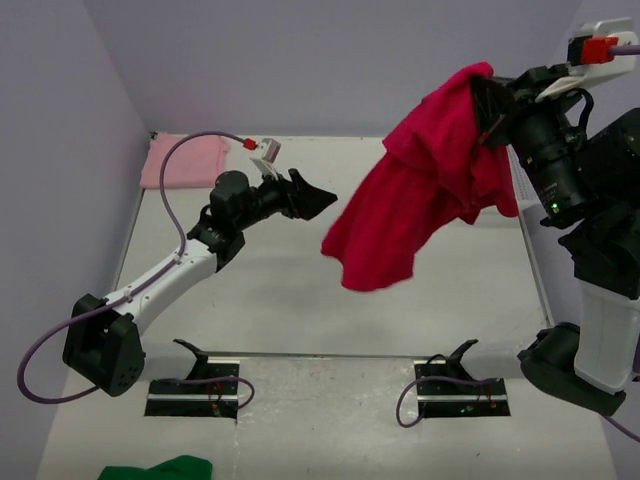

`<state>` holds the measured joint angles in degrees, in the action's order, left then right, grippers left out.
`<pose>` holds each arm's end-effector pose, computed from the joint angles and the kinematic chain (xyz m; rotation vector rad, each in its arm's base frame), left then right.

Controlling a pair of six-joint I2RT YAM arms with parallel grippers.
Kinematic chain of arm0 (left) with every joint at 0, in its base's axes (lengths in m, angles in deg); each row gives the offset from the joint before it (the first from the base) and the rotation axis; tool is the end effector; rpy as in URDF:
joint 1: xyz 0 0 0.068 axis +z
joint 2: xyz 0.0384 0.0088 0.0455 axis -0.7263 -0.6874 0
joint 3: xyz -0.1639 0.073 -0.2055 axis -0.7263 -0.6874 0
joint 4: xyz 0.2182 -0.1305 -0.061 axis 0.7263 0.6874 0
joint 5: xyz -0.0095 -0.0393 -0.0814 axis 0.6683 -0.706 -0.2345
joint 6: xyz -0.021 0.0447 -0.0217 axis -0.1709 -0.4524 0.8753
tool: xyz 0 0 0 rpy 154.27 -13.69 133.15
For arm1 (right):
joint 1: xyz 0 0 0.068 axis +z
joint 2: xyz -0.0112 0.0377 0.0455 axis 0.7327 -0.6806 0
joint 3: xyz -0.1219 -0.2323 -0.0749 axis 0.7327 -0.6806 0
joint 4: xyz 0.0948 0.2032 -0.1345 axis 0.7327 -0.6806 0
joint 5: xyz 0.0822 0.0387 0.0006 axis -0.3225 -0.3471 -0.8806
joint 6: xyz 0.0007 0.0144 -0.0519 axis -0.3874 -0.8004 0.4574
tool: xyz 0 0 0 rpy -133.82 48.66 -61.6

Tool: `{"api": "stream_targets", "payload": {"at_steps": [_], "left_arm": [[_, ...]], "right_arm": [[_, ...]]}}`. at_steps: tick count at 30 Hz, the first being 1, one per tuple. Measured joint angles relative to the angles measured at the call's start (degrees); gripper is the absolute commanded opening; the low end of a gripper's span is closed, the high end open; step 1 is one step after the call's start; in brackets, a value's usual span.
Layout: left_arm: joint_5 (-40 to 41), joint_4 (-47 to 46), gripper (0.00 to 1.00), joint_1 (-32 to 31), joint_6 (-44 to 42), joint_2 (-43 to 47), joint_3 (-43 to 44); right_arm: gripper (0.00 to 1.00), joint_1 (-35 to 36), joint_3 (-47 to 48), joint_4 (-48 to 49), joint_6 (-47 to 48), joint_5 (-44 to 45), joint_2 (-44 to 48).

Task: Fold and stack the t-shirts
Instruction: Move the tshirt to the center of the board

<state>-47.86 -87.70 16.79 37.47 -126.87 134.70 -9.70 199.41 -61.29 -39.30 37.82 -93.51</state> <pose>0.2639 -0.1666 0.3273 0.1910 1.8422 -1.1722 0.1148 0.0706 0.6429 -0.0975 1.3102 0.2859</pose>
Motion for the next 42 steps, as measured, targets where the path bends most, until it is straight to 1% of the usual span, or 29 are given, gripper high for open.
{"api": "stream_targets", "payload": {"at_steps": [2, 5, 7, 8, 10, 13, 14, 18, 22, 24, 27, 30, 31, 32, 33, 34, 35, 38, 41, 42], "left_arm": [[-3.8, -9.8, 1.0, 1.0, 4.7, 1.4, -3.7], [-9.4, -26.1, 1.0, 2.2, 14.2, 1.6, -10.7], [-12.1, -32.9, 1.0, 2.4, 18.7, 1.0, -13.8], [-13.2, -34.9, 1.0, 2.4, 20.2, 0.7, -14.7], [-14.3, -35.5, 1.0, 2.4, 20.8, 0.9, -15.1], [-12.0, -27.6, 1.0, 2.3, 16.3, 4.6, -14.8], [-9.4, -22.7, 0.99, 2.3, 14.0, 6.9, -14.2], [5.0, -6.0, 0.98, 1.9, 6.5, 18.3, -12.6], [18.3, 5.9, 0.96, 1.9, 2.0, 27.8, -9.9], [23.1, 11.0, 0.96, 1.9, 0.5, 29.7, -7.3], [26.5, 15.1, 0.95, 1.9, -1.0, 29.7, -5.3], [27.3, 18.6, 0.95, 1.9, -1.9, 28.4, -5.3], [27.4, 19.5, 0.95, 1.9, -2.1, 27.6, -5.3], [27.4, 20.5, 0.95, 1.9, -2.4, 26.8, -5.4], [27.3, 21.2, 0.95, 1.9, -2.5, 26.1, -5.4], [27.3, 21.9, 0.95, 1.9, -2.7, 25.6, -5.4], [27.3, 22.4, 0.95, 1.9, -2.9, 25.2, -5.4], [27.1, 23.2, 0.95, 1.9, -3.6, 24.3, -5.4], [26.6, 23.6, 0.93, 1.8, -3.9, 22.7, -5.5], [26.3, 23.6, 0.91, 1.6, -3.9, 21.7, -5.5]], "right_arm": [[0.0, 2.5, -2.1, -2.8, -1.4, -1.2, 1.1], [0.0, 5.6, -1.9, -7.3, -2.6, -1.2, -0.3], [0.0, 7.1, -1.3, -9.2, -2.8, -1.0, -1.7], [0.0, 7.7, -1.3, -9.9, -2.8, -0.9, -2.6], [0.0, 8.5, -1.3, -11.3, -3.1, -0.7, -4.2], [0.0, 9.3, -1.9, -13.1, -3.8, -0.6, -5.6], [0.0, 9.6, -2.7, -13.1, -4.1, -0.6, -5.7], [0.0, 12.5, -6.3, -12.9, -5.0, 0.4, -6.6], [0.0, 16.9, -5.9, -13.0, -5.2, 0.8, -11.0], [0.0, 18.6, -4.4, -13.0, -5.3, 0.7, -14.6], [0.0, 19.6, -4.8, -13.0, -5.5, 1.4, -18.4], [0.0, 18.0, -10.0, -12.8, -6.7, 5.3, -20.0], [0.0, 15.7, -11.6, -12.9, -7.3, 6.0, -20.3], [0.35, 13.2, -14.3, -12.7, -8.2, 6.7, -20.4], [0.66, 10.8, -16.6, -12.9, -9.2, 7.1, -20.5], [0.92, 7.4, -19.5, -12.7, -10.1, 8.1, -20.6], [0.99, 4.3, -22.3, -12.7, -10.9, 9.4, -20.7], [0.99, -2.5, -29.2, -13.1, -13.2, 14.6, -21.0], [0.99, -4.0, -34.4, -13.6, -15.8, 17.0, -20.6], [0.97, -3.7, -36.6, -13.3, -16.8, 16.2, -19.6]]}}
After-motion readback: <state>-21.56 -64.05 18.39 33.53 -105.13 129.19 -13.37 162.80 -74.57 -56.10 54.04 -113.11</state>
